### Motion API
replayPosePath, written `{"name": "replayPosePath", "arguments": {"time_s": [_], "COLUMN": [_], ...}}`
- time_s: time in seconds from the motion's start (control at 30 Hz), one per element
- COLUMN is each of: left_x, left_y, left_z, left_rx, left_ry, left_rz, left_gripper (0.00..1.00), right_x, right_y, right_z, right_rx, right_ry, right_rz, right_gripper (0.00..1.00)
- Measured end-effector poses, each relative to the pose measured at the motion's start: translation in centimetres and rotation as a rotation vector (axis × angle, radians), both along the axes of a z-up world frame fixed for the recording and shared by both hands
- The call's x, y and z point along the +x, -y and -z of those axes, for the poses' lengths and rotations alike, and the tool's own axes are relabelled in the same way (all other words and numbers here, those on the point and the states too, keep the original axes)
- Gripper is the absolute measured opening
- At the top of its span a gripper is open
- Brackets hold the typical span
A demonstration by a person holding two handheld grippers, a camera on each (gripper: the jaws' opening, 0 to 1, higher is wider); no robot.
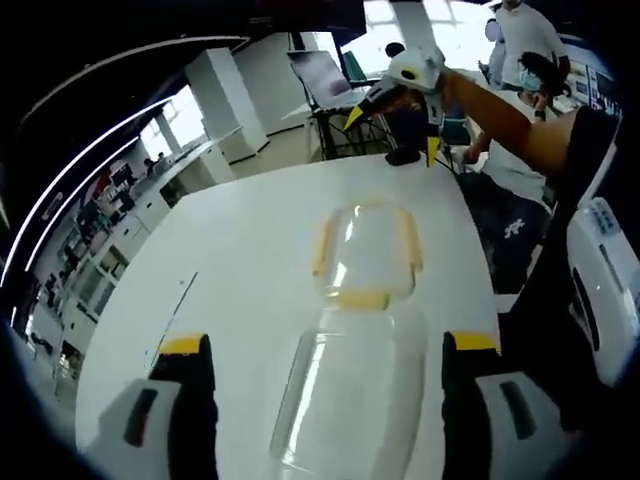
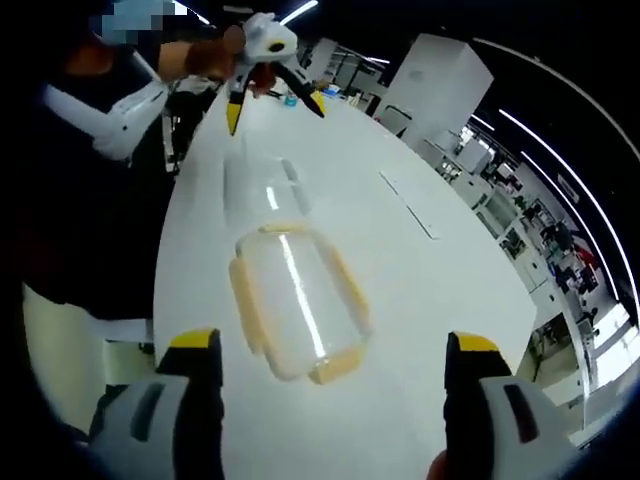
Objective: Snap each plastic latch of the storage box into its locked position after aligning the lid with the box until every specified latch is closed and the lid sits flush.
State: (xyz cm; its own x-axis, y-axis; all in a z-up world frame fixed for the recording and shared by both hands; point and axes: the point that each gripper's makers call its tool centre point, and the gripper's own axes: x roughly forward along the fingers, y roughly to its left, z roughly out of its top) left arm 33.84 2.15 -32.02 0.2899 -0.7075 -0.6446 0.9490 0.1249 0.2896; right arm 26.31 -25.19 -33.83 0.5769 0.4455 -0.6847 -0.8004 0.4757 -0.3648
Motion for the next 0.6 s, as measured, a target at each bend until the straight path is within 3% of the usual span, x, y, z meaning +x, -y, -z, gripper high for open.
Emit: {"name": "replayPosePath", "arguments": {"time_s": [0.13,0.3,0.4,0.6], "left_x": [1.0,1.2,1.5,1.5], "left_y": [-0.2,-0.1,0.1,0.3], "left_z": [-0.2,-0.2,-0.4,-0.5], "left_rx": [-0.012,-0.021,-0.026,-0.02], "left_ry": [0.011,-0.017,0.005,0.002], "left_rz": [-0.028,-0.036,-0.036,-0.033], "left_gripper": [0.79,0.86,0.95,1.0], "right_x": [-0.1,0.0,0.1,0.4], "right_y": [-0.1,-0.3,-0.3,-0.3], "right_z": [-0.2,-0.2,-0.2,0.0], "right_rx": [0.011,0.011,0.011,-0.008], "right_ry": [-0.002,-0.004,-0.008,-0.014], "right_rz": [-0.012,-0.016,-0.017,-0.02], "right_gripper": [0.91,0.91,0.91,0.91]}}
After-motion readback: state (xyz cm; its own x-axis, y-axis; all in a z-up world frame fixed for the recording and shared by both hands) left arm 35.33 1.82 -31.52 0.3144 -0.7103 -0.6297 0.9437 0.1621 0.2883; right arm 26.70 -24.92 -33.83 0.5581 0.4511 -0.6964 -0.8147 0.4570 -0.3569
